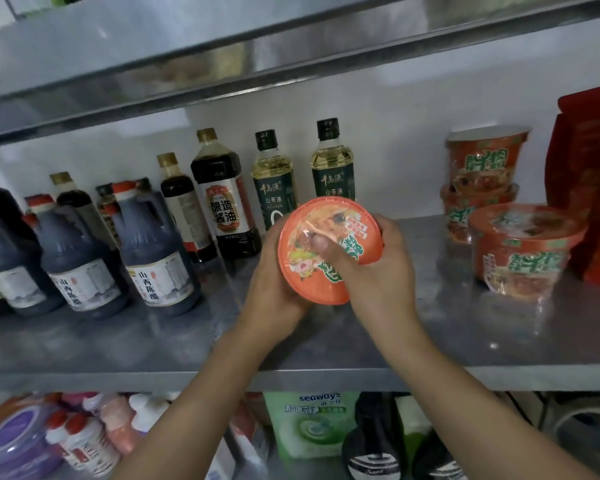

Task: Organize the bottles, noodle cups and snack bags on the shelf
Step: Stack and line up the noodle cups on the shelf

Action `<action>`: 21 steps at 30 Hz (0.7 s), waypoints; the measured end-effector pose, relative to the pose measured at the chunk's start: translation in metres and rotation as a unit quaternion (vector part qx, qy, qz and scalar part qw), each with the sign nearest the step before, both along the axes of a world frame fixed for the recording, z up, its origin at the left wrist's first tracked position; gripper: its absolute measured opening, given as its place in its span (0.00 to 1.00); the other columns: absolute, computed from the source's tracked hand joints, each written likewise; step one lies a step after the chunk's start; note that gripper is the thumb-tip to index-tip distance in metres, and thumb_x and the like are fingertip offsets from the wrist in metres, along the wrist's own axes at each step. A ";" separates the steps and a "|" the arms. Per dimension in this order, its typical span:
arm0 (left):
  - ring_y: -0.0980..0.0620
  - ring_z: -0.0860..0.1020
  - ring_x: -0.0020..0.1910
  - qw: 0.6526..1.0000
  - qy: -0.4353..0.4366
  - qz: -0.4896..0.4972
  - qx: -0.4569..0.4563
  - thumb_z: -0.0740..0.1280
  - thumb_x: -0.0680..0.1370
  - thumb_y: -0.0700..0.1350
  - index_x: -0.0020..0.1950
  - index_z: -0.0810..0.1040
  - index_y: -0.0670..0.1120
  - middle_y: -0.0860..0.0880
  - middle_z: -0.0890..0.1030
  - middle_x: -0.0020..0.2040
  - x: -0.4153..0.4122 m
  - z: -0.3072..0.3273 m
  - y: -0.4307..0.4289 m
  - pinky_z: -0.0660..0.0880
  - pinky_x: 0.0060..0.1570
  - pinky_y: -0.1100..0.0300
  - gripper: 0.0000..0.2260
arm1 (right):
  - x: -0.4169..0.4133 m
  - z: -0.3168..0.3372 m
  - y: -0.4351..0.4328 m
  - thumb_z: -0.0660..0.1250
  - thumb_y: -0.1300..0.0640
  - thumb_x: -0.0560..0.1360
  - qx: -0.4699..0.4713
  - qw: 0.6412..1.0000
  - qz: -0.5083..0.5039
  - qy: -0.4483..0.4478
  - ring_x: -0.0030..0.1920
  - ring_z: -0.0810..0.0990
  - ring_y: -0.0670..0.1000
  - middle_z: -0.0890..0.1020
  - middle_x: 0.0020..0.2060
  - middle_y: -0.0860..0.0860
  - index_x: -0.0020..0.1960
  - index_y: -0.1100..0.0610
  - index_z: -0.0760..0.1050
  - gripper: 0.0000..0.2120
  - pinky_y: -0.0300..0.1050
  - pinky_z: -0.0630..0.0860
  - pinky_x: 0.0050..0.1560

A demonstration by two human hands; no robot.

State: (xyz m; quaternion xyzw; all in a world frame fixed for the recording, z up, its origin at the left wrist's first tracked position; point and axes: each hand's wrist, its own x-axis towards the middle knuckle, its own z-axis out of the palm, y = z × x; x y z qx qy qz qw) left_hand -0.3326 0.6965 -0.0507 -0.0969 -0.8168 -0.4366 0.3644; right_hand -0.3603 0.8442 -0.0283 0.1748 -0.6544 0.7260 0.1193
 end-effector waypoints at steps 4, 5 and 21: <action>0.57 0.75 0.67 0.999 -0.053 0.000 0.003 0.84 0.61 0.50 0.71 0.62 0.62 0.55 0.75 0.68 0.005 0.010 0.009 0.74 0.65 0.55 0.45 | -0.015 0.004 0.007 0.68 0.48 0.79 -0.098 0.995 -0.004 -0.032 0.43 0.85 0.43 0.86 0.41 0.46 0.48 0.52 0.80 0.08 0.36 0.78 0.40; 0.56 0.77 0.65 0.994 -0.093 -0.011 0.053 0.85 0.60 0.48 0.69 0.64 0.60 0.56 0.77 0.65 0.010 0.015 0.014 0.76 0.63 0.59 0.44 | -0.016 0.006 0.011 0.66 0.47 0.80 -0.128 0.989 0.032 -0.064 0.43 0.86 0.45 0.87 0.41 0.47 0.47 0.53 0.82 0.11 0.37 0.78 0.41; 0.36 0.83 0.56 0.613 -0.350 -0.328 0.627 0.68 0.77 0.61 0.64 0.79 0.38 0.36 0.80 0.63 0.023 0.059 0.013 0.84 0.45 0.44 0.27 | 0.013 0.017 -0.010 0.72 0.48 0.76 -0.004 0.999 -0.017 0.045 0.53 0.81 0.44 0.83 0.53 0.45 0.63 0.51 0.77 0.17 0.40 0.79 0.51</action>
